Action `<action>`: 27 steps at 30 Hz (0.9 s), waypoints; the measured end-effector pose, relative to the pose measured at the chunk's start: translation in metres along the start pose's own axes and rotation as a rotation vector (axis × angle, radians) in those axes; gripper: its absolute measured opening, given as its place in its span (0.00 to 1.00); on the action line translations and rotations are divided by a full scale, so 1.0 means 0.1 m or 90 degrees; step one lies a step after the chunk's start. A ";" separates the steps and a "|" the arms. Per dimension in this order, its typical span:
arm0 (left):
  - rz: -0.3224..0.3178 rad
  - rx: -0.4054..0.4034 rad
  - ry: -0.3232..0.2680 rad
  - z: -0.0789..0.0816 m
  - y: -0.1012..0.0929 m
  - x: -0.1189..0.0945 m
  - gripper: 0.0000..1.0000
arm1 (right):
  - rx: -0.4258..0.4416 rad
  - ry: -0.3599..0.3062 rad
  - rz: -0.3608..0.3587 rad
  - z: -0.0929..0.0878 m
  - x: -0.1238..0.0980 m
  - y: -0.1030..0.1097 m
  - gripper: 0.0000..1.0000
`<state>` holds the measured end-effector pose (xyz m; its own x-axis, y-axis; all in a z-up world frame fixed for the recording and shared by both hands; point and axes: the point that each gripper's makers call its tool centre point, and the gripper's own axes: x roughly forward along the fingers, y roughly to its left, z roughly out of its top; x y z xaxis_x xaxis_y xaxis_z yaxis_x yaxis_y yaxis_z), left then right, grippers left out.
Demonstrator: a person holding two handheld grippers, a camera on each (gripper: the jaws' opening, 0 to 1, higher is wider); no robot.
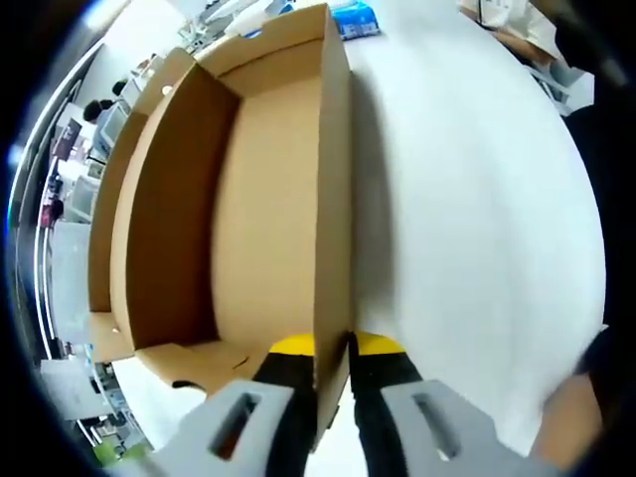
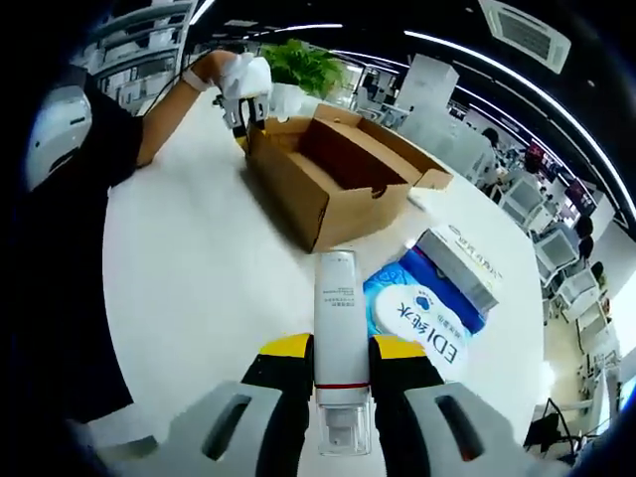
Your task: Operate the shoe box by opening the lid, removing the specified soft item, and placing it in the target area until the item is outside and the box remains undamaged.
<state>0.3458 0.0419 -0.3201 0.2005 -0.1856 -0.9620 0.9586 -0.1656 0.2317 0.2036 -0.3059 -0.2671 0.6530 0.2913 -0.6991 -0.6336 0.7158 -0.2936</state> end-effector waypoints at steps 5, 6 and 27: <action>0.001 0.002 0.001 -0.01 0.00 0.00 0.09 | -0.007 0.011 0.020 -0.07 0.01 0.04 0.21; 0.001 0.002 0.001 -0.01 0.00 0.00 0.09 | -0.009 0.011 0.022 -0.08 0.02 0.04 0.21; 0.000 -0.004 -0.002 -0.04 -0.05 -0.01 0.09 | -0.195 0.080 0.238 -0.55 0.24 0.30 0.21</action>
<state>0.3419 0.0463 -0.3210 0.2004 -0.1880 -0.9615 0.9597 -0.1596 0.2313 0.1778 -0.3125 -0.3289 0.3155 0.4002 -0.8604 -0.9197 0.3524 -0.1733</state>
